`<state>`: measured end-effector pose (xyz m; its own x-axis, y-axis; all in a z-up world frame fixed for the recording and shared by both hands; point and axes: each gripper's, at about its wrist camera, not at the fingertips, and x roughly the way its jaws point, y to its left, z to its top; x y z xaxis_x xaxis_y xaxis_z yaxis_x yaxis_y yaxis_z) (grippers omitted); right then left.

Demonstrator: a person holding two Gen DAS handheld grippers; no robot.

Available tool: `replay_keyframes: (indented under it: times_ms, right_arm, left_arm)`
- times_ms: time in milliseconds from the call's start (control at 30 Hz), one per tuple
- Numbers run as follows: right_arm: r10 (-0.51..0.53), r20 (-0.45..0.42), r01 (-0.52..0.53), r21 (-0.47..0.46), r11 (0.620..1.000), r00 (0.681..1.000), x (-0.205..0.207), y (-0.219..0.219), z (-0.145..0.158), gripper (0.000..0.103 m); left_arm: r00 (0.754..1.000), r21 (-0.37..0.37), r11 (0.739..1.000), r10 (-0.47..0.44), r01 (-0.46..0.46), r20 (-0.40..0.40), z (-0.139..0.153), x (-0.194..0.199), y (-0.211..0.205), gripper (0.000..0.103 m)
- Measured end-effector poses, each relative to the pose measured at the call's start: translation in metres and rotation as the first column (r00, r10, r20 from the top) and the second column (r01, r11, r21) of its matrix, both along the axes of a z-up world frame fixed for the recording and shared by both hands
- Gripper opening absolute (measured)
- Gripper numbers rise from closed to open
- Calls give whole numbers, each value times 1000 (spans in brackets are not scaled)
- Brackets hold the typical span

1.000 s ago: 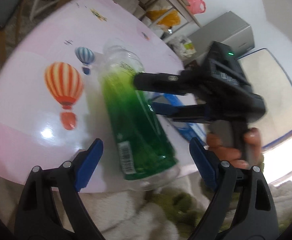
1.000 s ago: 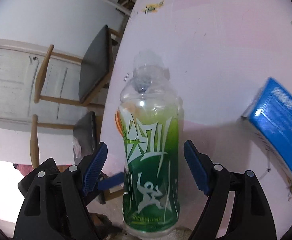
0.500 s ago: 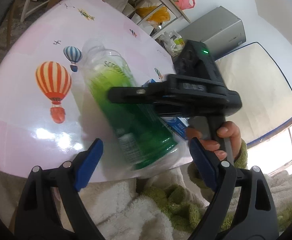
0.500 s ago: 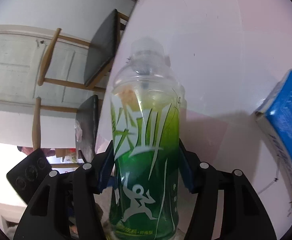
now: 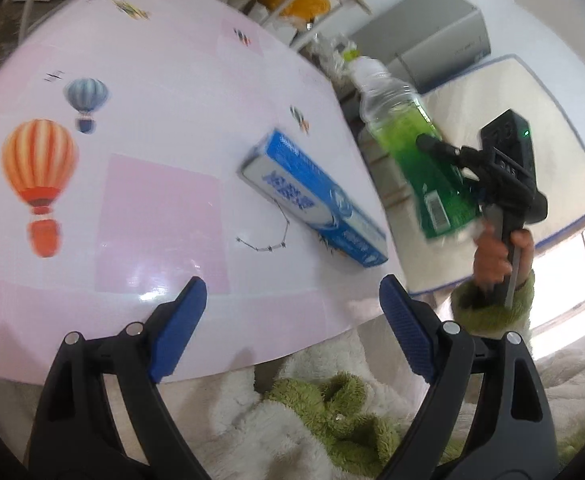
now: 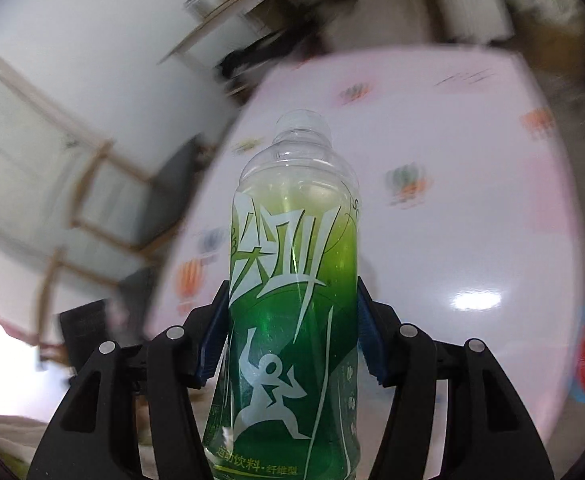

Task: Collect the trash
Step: 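Close the left tool on the blue toothpaste box while the right tool holds the bottle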

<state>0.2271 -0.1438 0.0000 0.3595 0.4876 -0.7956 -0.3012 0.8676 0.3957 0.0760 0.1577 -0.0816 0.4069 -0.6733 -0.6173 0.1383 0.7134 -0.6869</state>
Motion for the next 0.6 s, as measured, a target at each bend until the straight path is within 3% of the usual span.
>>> replay_keyframes:
  times_ms: [67,200,467,600]
  right_arm:
    - [-37,-10,36,-92,995,999,8,-21,-17,56]
    - [-47,-123,35,-99,994,991,7,-27,-60,56]
    - [38,-190,-25,71,997,981,-38,17,-76,56]
    - [70,-252,-29,163,986,965,-59,48,-88,56]
  left_arm:
    - [1000,10,1000,-24,24,-19,-5,4,-11,84]
    - [998,-1,999,-40,40,-55,-13,13,-26,84]
    - [997,32,999,-38,41,-73,-15,17,-30,84]
    - [998,89,996,-17,22,-63,-13,24,-29,84]
